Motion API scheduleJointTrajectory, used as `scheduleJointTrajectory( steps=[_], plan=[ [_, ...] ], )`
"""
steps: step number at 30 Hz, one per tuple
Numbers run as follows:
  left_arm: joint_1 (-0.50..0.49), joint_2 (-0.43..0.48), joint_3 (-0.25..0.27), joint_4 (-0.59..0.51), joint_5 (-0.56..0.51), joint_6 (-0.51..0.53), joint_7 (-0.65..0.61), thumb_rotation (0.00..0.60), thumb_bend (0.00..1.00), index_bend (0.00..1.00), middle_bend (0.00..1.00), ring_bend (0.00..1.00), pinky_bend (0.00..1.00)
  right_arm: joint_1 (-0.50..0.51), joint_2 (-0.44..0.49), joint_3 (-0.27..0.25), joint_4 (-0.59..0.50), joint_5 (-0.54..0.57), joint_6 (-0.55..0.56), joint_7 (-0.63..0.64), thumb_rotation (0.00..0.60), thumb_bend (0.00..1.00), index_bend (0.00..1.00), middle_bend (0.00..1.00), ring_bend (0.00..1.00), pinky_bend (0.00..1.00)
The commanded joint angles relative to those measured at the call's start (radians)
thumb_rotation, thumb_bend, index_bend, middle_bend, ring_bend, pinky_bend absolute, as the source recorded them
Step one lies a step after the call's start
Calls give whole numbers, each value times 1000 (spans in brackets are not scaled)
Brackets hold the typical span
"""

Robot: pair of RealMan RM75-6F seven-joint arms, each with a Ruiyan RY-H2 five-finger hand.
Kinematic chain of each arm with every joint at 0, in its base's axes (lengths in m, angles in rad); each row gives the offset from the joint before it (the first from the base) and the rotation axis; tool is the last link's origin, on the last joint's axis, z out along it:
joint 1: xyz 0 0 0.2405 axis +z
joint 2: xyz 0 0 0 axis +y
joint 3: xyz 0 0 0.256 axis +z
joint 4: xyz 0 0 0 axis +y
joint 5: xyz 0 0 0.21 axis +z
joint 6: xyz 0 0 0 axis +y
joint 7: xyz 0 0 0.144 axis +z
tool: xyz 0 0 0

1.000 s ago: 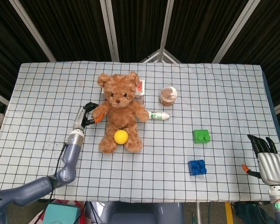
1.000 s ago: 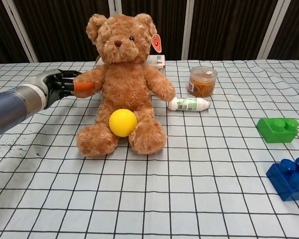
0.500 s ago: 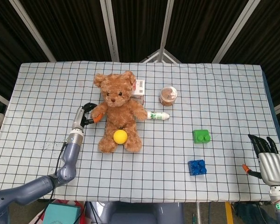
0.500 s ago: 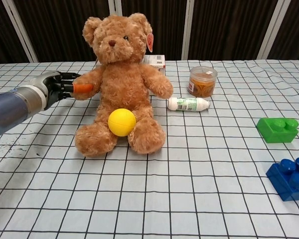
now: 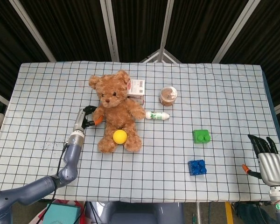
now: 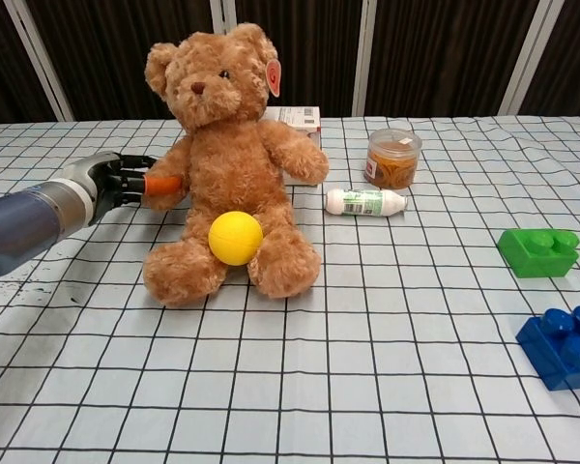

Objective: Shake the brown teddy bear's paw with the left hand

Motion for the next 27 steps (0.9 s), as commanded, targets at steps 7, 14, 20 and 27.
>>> scheduleJointTrajectory(
  steps=[7, 14, 20, 27],
  plan=[
    [5, 8, 9, -56, 25, 44, 36, 600, 449, 439, 487, 55, 96, 2, -1, -2, 1, -4, -2, 0, 600, 208, 8, 136, 128, 49],
    [1, -3, -5, -7, -24, -4, 28, 600, 448, 440, 486, 55, 96, -2, 1, -2, -2, -7, 8, -1, 600, 208, 8, 136, 128, 49],
    [1, 7, -16, -41, 12, 22, 22, 600, 415, 439, 485, 55, 97, 1, 1, 0, 1, -2, 0, 1, 600, 208, 8, 137, 128, 49],
    [19, 21, -16, -48, 20, 10, -6, 600, 250, 411, 433, 47, 97, -1, 2, -2, 2, -7, 5, 0, 600, 209, 8, 136, 128, 49]
  ],
)
